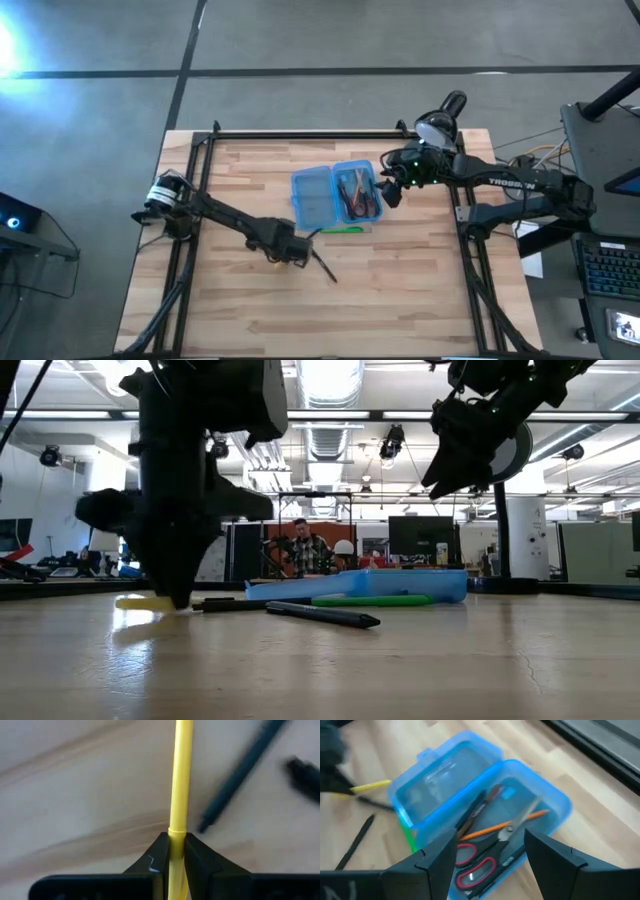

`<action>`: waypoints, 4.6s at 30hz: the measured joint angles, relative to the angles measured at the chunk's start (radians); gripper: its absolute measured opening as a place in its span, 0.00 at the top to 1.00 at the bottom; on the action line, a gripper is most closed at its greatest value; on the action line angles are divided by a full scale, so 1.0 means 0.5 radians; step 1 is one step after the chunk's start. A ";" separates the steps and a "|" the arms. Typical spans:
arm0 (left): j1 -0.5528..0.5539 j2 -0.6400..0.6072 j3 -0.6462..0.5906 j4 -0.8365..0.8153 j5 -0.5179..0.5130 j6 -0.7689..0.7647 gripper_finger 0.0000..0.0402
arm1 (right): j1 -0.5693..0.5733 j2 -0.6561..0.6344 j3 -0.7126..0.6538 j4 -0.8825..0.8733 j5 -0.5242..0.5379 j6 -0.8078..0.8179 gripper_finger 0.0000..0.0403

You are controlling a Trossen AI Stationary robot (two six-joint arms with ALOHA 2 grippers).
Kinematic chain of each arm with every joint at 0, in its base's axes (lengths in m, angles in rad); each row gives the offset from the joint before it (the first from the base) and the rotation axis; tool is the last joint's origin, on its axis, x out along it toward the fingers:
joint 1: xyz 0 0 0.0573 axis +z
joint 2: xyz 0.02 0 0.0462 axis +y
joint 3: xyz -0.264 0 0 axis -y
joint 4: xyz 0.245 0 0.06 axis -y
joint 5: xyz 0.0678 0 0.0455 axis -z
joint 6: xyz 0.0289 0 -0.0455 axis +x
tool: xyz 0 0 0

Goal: Pick & place school supplies into a supply box
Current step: Put the yellow pen into the supply box, then put the green pen into the supply box

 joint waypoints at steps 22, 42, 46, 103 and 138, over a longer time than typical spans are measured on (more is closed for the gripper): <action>0.619 0.129 0.484 1.217 -0.452 0.064 0.96 | -0.125 -0.233 0.000 0.042 0.134 0.318 0.46; 0.736 0.577 1.055 0.692 -0.179 0.301 0.96 | -0.123 -0.284 0.000 -0.353 0.043 -0.087 0.46; 0.637 0.358 1.062 0.520 -0.224 0.744 0.95 | -0.116 -0.284 -0.016 -0.381 -0.145 -0.354 0.46; 0.038 0.041 0.370 0.246 -0.446 0.463 0.94 | 0.669 1.368 0.313 0.277 -0.071 -0.459 0.46; 0.153 -0.086 0.444 0.166 -0.561 0.302 0.94 | 0.816 1.215 0.288 0.066 -0.141 -0.467 0.92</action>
